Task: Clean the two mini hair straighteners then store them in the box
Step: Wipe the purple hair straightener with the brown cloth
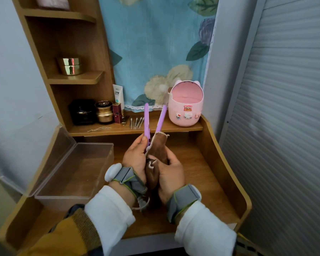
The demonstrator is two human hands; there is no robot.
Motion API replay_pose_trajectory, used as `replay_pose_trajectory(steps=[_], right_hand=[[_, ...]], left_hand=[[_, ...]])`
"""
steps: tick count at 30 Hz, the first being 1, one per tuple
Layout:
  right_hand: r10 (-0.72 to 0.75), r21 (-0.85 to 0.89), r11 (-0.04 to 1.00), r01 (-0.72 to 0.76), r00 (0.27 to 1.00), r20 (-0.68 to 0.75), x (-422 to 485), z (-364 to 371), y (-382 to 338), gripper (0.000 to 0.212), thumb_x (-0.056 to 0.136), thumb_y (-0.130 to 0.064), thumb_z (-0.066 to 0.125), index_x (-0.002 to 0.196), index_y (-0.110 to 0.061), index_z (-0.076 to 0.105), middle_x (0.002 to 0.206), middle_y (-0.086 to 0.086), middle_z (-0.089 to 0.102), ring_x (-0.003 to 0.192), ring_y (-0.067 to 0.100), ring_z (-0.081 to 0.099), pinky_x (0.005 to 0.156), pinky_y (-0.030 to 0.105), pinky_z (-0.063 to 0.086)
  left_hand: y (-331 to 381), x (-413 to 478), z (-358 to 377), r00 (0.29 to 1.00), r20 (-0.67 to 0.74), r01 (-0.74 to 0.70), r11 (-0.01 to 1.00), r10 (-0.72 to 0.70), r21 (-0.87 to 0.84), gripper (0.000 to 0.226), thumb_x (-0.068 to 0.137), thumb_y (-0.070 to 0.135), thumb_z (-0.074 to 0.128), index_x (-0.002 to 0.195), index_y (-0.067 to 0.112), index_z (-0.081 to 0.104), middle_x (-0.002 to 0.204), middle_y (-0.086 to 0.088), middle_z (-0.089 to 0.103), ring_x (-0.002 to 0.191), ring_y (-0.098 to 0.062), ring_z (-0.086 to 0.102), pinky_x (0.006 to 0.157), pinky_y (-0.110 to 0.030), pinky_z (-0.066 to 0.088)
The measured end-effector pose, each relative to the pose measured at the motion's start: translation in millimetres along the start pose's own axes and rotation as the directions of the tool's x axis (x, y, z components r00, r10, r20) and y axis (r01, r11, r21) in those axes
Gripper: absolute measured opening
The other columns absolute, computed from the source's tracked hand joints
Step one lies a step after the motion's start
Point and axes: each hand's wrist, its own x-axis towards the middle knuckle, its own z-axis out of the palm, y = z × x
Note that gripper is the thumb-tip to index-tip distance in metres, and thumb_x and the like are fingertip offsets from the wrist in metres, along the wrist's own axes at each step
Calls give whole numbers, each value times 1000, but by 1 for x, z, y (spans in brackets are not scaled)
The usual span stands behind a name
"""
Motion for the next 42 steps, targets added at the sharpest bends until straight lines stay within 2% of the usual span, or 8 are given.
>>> replay_pose_trajectory(steps=[8,21,23,26,29,34,37,42], right_hand=[[-27,43,999,33,991,-133,16,-3,-22,15,89,-15,61,100,-12,70,94,16,72,81,26,69,78,37,57],[-8,-18,1000,6,994,-110,5,-8,-9,17,74,6,70,86,-5,69,79,16,71,70,25,66,65,33,55],[-31,-22,999,28,990,-137,5,-8,-10,12,73,4,72,81,-5,69,76,15,70,69,25,66,66,35,56],[-13,-10,1000,11,989,-148,6,-10,-11,10,76,2,71,81,-5,69,79,17,70,72,27,65,68,36,56],[60,112,993,-46,990,-125,4,-12,-11,9,82,-2,65,90,-3,69,82,19,70,72,29,66,70,38,57],[-13,86,996,27,988,-153,0,-9,-7,13,89,-7,58,94,-7,69,87,18,72,79,29,68,80,41,55],[-71,-64,996,64,992,-106,-2,-6,-1,18,86,-5,60,97,-13,72,93,17,72,86,29,69,85,43,55],[-200,-276,949,156,970,-138,2,-7,-3,14,74,-23,69,87,-26,74,103,15,68,95,31,67,89,50,53]], left_hand=[[-7,-6,4,992,121,55,982,-33,-182,24,97,4,38,104,2,62,76,-11,72,64,-16,69,73,-28,57],[-15,7,1,996,-23,85,996,-85,31,29,96,28,48,102,7,66,69,-8,65,67,-22,61,86,-40,47],[-13,8,2,989,-72,137,983,-129,122,40,87,44,59,97,7,68,72,-10,64,70,-24,61,81,-39,51],[-14,13,-2,946,66,318,948,-318,1,68,76,46,71,131,12,51,91,-11,67,79,-23,66,72,-34,57],[-16,21,-10,948,109,300,954,-299,7,100,60,46,83,144,23,35,121,-9,64,113,-24,61,99,-43,48],[-16,23,-14,997,-28,73,895,-67,439,66,56,86,56,95,36,74,139,-8,52,133,-25,43,111,-42,35],[-3,10,-6,999,-8,-19,730,33,683,61,87,69,32,113,27,67,141,-15,47,136,-29,37,112,-43,31],[-2,-1,0,1000,16,-29,622,26,783,67,92,61,21,125,17,60,147,-17,39,134,-31,38,108,-36,34]])
